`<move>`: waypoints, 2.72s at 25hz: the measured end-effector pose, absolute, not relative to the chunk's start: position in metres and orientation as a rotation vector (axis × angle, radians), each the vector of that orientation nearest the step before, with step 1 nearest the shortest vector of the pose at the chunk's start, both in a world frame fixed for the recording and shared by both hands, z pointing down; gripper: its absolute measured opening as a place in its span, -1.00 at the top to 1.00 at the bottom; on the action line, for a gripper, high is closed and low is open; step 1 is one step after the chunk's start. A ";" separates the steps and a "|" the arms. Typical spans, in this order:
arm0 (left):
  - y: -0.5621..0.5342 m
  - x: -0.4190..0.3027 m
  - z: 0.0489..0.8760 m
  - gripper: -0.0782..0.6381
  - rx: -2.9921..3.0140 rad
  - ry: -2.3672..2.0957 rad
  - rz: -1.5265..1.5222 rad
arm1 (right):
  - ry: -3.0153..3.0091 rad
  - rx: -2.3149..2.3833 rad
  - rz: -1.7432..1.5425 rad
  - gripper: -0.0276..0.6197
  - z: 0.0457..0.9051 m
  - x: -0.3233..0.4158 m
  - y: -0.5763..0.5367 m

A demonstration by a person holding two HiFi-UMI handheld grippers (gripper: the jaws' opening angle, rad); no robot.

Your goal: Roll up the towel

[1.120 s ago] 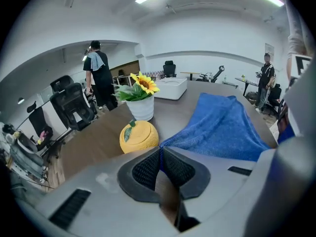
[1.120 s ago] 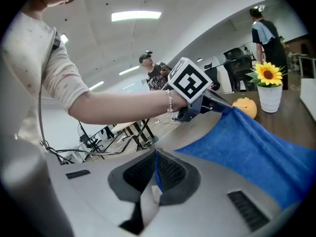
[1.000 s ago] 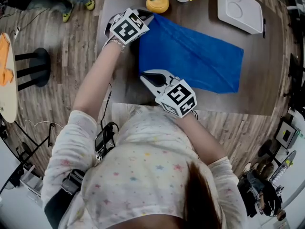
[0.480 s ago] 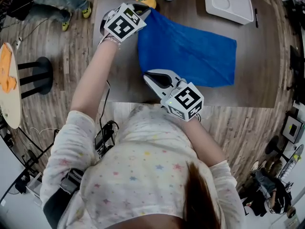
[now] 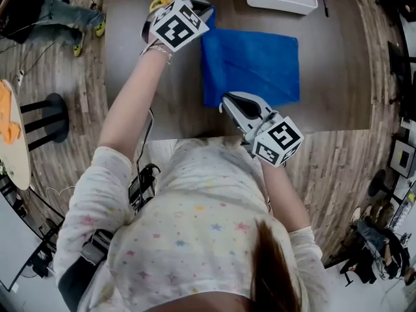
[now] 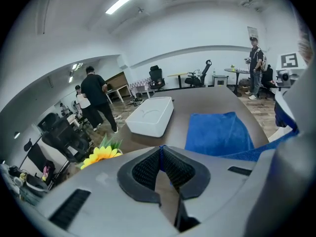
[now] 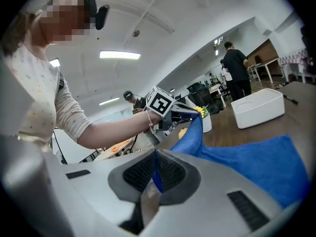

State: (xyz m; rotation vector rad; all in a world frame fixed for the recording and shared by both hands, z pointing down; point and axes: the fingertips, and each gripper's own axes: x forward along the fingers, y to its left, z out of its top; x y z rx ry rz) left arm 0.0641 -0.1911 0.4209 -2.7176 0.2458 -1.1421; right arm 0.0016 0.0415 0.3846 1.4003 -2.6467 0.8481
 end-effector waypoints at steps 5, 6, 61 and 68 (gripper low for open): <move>-0.167 0.126 0.424 0.71 -2.688 0.136 -1.145 | -2.603 1.522 0.879 0.87 0.388 0.051 0.063; -0.162 0.136 0.425 0.71 -2.685 0.114 -1.146 | -2.594 1.545 0.885 0.87 0.389 0.060 0.067; -0.148 0.128 0.554 0.38 -2.754 -0.134 -1.302 | -2.163 1.719 1.261 0.59 0.513 0.093 0.110; -0.156 0.099 0.572 0.38 -2.732 -0.208 -1.370 | -2.117 1.565 1.126 0.44 0.533 0.031 0.085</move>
